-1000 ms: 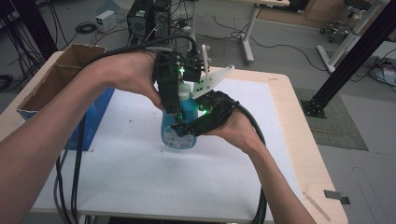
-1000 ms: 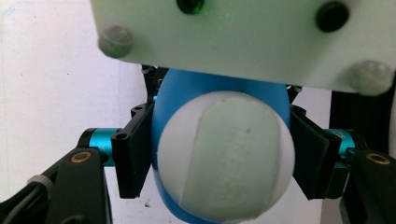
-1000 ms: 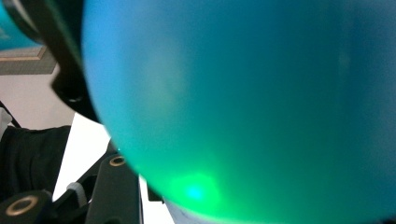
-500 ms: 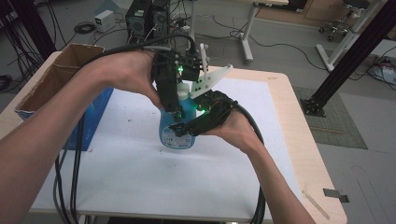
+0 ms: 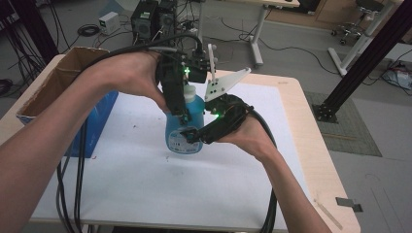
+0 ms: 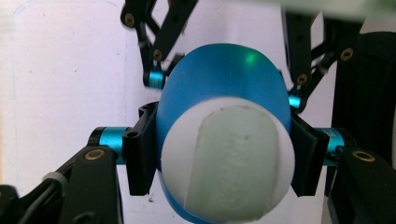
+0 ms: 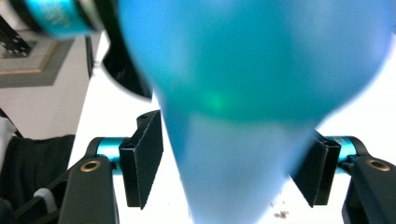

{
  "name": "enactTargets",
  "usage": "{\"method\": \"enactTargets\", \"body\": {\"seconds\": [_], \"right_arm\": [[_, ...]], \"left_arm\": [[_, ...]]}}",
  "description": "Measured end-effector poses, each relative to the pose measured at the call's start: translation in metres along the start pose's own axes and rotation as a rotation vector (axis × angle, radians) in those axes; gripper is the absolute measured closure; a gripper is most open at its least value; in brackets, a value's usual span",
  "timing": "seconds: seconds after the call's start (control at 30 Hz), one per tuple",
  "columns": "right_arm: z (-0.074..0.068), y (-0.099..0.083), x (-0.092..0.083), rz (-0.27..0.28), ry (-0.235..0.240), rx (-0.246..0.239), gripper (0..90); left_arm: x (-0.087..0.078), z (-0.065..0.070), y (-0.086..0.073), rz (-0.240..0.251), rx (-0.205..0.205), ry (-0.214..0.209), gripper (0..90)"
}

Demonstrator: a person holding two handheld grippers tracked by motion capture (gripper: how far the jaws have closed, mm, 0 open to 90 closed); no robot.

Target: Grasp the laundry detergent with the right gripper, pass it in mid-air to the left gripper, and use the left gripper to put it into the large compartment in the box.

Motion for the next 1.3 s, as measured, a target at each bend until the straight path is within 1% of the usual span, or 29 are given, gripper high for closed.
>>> {"method": "enactTargets", "body": {"seconds": [0.2, 0.27, 0.3, 0.33, 0.37, 0.4, 0.5, 0.6, 0.63, 0.67, 0.7, 0.73, 0.77, 0.8, 0.83, 0.87, 0.9, 0.93, 0.97, 1.0, 1.03, 1.07, 1.1, 1.13, 1.17, 1.2, 1.23, 1.27, 1.3], "right_arm": [[0.001, -0.005, -0.011, -0.01, -0.012, 0.02, 28.5], [0.001, -0.006, -0.013, -0.011, -0.01, 0.026, 27.7], [0.001, -0.008, -0.016, -0.018, -0.018, 0.032, 26.1], [0.001, -0.008, -0.018, -0.02, -0.018, 0.035, 25.0], [0.001, -0.009, -0.02, -0.023, -0.024, 0.038, 24.4], [0.001, -0.009, -0.022, -0.03, -0.028, 0.038, 23.3], [0.001, -0.012, -0.029, -0.056, -0.042, 0.045, 23.0], [0.001, -0.014, -0.036, -0.06, -0.046, 0.056, 22.8], [0.002, -0.017, -0.043, -0.07, -0.064, 0.063, 22.5], [0.002, -0.019, -0.046, -0.078, -0.076, 0.065, 21.9], [0.002, -0.019, -0.046, -0.078, -0.076, 0.065, 21.9], [0.001, -0.021, -0.052, -0.105, -0.096, 0.069, 21.8], [0.001, -0.021, -0.052, -0.105, -0.096, 0.069, 21.8], [0.0, -0.022, -0.054, -0.119, -0.106, 0.068, 21.8], [-0.001, -0.024, -0.059, -0.151, -0.125, 0.068, 21.8], [-0.001, -0.025, -0.061, -0.167, -0.134, 0.071, 21.7], [-0.001, -0.026, -0.063, -0.173, -0.144, 0.074, 21.7], [-0.001, -0.026, -0.063, -0.173, -0.144, 0.074, 21.7], [-0.002, -0.027, -0.066, -0.174, -0.143, 0.08, 21.7], [-0.001, -0.029, -0.072, -0.177, -0.152, 0.091, 21.5], [-0.001, -0.031, -0.074, -0.182, -0.164, 0.096, 18.5], [-0.001, -0.031, -0.074, -0.182, -0.164, 0.096, 18.5], [-0.001, -0.034, -0.078, -0.209, -0.193, 0.108, 16.5], [-0.001, -0.034, -0.078, -0.209, -0.193, 0.108, 16.5], [-0.002, -0.037, -0.082, -0.233, -0.207, 0.11, 16.4], [-0.002, -0.037, -0.082, -0.233, -0.207, 0.11, 16.4], [-0.003, -0.039, -0.083, -0.242, -0.212, 0.11, 15.2], [-0.003, -0.041, -0.085, -0.252, -0.228, 0.111, 12.7], [-0.004, -0.044, -0.089, -0.276, -0.247, 0.115, 12.7]], "left_arm": [[-0.001, -0.002, -0.004, -0.023, -0.005, 0.0, 38.0], [-0.004, -0.003, -0.006, -0.03, -0.014, 0.002, 38.0], [-0.008, -0.004, -0.009, -0.034, -0.021, 0.005, 38.0], [-0.008, -0.004, -0.009, -0.034, -0.021, 0.005, 38.0], [-0.014, -0.006, -0.011, -0.033, -0.039, 0.006, 38.0], [-0.018, -0.007, -0.012, -0.036, -0.047, 0.008, 38.0], [-0.031, -0.012, -0.014, -0.045, -0.069, 0.017, 38.0], [-0.04, -0.014, -0.016, -0.05, -0.082, 0.029, 38.0], [-0.051, -0.018, -0.019, -0.06, -0.096, 0.039, 38.0], [-0.056, -0.02, -0.021, -0.06, -0.103, 0.045, 38.0], [-0.056, -0.02, -0.021, -0.06, -0.103, 0.045, 38.0], [-0.067, -0.025, -0.026, -0.065, -0.119, 0.058, 38.0], [-0.067, -0.025, -0.026, -0.065, -0.119, 0.058, 38.0], [-0.073, -0.027, -0.028, -0.066, -0.131, 0.063, 38.0], [-0.079, -0.03, -0.031, -0.068, -0.144, 0.07, 38.0], [-0.091, -0.035, -0.038, -0.071, -0.164, 0.082, 38.0], [-0.091, -0.035, -0.038, -0.071, -0.164, 0.082, 38.0], [-0.097, -0.037, -0.041, -0.073, -0.176, 0.087, 38.0], [-0.102, -0.039, -0.045, -0.075, -0.19, 0.091, 38.0], [-0.114, -0.043, -0.054, -0.069, -0.224, 0.104, 38.0], [-0.114, -0.043, -0.054, -0.069, -0.224, 0.104, 38.0], [-0.119, -0.045, -0.058, -0.066, -0.243, 0.109, 38.0], [-0.13, -0.05, -0.069, -0.064, -0.274, 0.119, 38.0], [-0.13, -0.05, -0.069, -0.064, -0.274, 0.119, 38.0], [-0.139, -0.054, -0.08, -0.061, -0.309, 0.13, 38.0], [-0.139, -0.054, -0.08, -0.061, -0.309, 0.13, 38.0], [-0.143, -0.056, -0.085, -0.063, -0.329, 0.136, 38.0], [-0.146, -0.057, -0.091, -0.068, -0.345, 0.139, 38.0], [-0.153, -0.06, -0.102, -0.075, -0.376, 0.149, 38.0]]}}
Point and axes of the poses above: each handheld gripper's, and its own axes: x roughly forward along the jaws, y roughly out of its top, z roughly to its right, the point moved 2 cm from there along x, roughly forward along the jaws, and after that the axes turned 5 degrees about y, right-handed, at the moved point
